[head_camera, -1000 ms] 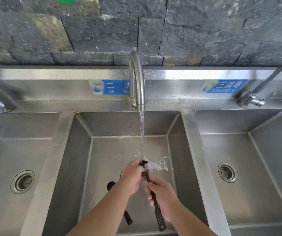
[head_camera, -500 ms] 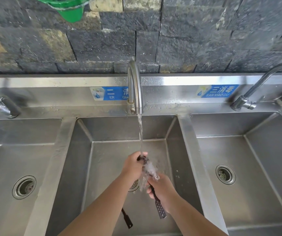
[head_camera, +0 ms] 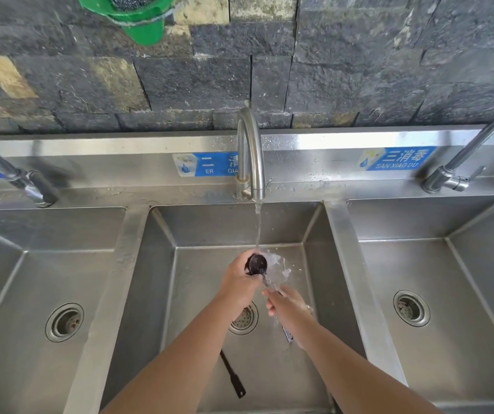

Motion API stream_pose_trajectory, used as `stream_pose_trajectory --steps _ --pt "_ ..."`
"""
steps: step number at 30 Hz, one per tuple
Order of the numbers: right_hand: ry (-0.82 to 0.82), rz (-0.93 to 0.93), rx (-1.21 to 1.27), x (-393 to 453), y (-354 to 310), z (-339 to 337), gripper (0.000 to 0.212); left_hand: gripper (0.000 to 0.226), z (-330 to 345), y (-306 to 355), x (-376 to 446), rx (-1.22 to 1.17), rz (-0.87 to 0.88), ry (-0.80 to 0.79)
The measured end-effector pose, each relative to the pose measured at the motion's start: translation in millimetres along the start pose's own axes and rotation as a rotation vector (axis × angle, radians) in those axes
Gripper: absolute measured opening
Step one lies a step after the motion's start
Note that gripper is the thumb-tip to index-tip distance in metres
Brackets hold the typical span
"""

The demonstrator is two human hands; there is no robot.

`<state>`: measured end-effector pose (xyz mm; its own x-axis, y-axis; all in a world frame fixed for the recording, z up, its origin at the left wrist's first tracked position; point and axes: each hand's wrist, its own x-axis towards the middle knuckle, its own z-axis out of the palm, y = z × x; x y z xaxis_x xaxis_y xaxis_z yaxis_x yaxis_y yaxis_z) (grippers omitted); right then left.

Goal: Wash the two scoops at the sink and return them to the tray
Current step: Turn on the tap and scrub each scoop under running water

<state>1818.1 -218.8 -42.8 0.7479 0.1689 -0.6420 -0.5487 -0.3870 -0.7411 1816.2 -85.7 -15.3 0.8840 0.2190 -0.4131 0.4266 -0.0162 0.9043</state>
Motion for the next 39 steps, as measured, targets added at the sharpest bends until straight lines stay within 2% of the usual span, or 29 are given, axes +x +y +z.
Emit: stream_pose_trajectory --steps 5,11,15,19,22,26,30,34,36,39 --pt "-0.090 -0.118 0.060 12 -16 4 0.026 0.059 -13 11 3 0.012 0.053 0.101" --pt "-0.105 -0.223 -0.012 26 -40 -1 0.022 0.065 -27 30 16 -0.044 0.103 0.170" --pt "-0.076 -0.237 -0.142 33 -60 -4 0.017 0.066 -36 45 25 -0.173 0.119 0.218" --pt "-0.094 -0.259 -0.095 40 -75 -2 0.021 0.051 -38 53 28 -0.358 0.111 0.167" --pt "-0.088 -0.271 -0.074 44 -87 -2 0.025 0.030 -36 57 28 -0.463 0.024 0.104" --pt "-0.133 -0.330 -0.078 42 -101 -6 0.023 0.015 -27 56 34 -0.292 -0.073 0.159" --pt "-0.138 -0.393 -0.135 36 -104 -15 0.023 0.015 -21 61 37 -0.365 -0.092 0.179" --pt "-0.031 -0.372 -0.133 31 -90 -36 0.025 0.009 -16 66 38 -0.446 -0.098 0.121" --pt "-0.019 -0.295 -0.049 28 -76 -52 0.024 0.007 -14 66 39 -0.508 -0.168 0.132" --pt "-0.065 -0.233 0.157 21 -55 -76 0.023 0.015 -9 65 36 -0.556 -0.235 0.098"
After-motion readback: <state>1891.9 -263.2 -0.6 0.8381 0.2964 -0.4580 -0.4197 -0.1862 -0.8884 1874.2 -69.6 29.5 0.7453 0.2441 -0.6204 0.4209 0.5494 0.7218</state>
